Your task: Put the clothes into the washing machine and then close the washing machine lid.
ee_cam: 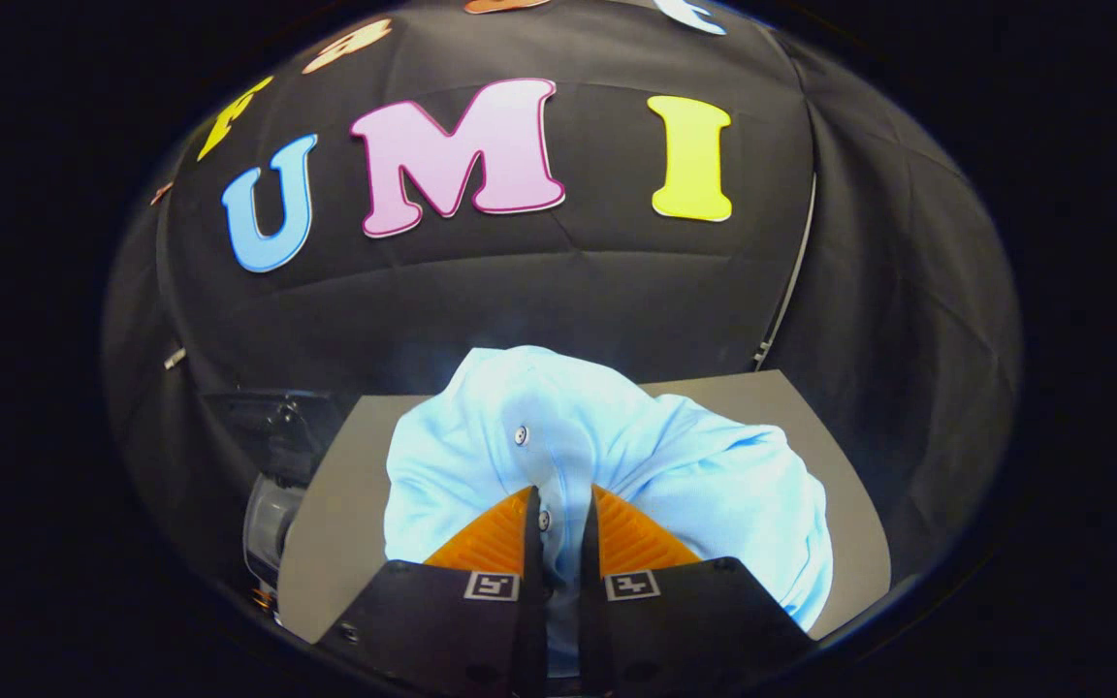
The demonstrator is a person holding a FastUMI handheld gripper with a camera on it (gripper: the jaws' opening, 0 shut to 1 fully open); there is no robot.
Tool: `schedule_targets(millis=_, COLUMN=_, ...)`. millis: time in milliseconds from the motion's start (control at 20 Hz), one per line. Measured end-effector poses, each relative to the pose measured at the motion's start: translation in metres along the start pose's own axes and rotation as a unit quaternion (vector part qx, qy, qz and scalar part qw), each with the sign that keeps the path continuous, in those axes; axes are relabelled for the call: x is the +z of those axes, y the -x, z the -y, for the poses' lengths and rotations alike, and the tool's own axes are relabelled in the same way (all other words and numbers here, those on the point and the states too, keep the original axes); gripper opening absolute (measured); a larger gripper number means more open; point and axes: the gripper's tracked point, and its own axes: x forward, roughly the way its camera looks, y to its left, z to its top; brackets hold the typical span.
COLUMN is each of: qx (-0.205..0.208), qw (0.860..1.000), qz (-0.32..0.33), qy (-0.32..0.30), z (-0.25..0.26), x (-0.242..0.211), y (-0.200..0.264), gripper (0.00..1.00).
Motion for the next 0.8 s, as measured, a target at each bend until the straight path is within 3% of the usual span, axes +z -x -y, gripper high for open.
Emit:
schedule_targets(millis=450, qx=0.061, qw=0.997, qz=0.047, qy=-0.032, z=-0.054, x=0.061, y=0.076, gripper=0.17)
schedule_targets(millis=800, qx=0.172, qw=0.983, qz=0.059, qy=-0.035, z=-0.174, x=0.086, y=0.143, gripper=0.17)
